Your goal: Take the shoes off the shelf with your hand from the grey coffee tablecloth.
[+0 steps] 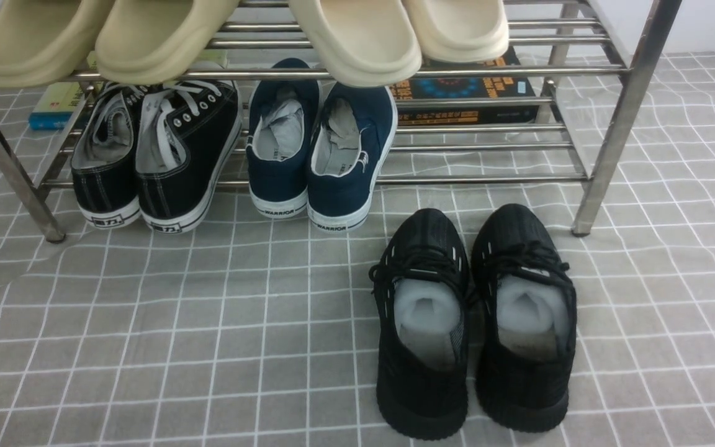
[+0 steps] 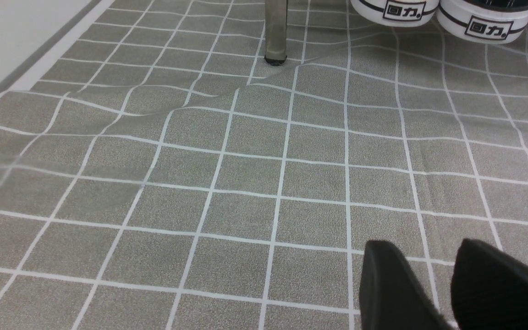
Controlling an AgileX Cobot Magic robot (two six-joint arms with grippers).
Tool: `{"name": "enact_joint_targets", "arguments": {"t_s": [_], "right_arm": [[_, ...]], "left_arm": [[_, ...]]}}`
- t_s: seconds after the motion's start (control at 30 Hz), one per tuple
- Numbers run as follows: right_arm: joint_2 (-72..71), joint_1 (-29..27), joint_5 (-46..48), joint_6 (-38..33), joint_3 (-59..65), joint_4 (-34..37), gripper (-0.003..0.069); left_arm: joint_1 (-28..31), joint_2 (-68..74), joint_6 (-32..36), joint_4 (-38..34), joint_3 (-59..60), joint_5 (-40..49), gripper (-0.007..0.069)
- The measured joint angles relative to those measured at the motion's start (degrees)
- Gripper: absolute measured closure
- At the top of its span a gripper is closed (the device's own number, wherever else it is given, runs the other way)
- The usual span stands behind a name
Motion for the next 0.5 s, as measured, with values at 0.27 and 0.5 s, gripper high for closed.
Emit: {"name": "enact_joint_targets", "arguments": {"t_s": [0.27,0.5], "right_arm": [[0.00,0.00,0.45,0.00,-0.09,0.00,0.0634],[0.00,0.00,0.45,0.00,-0.09,0.00,0.0627]], "left_arm": [[0.00,0.00,0.00,0.00,0.00,0.00,0.0384],[0.00,0.00,0.00,0.00,0.00,0.00,0.0384]]}}
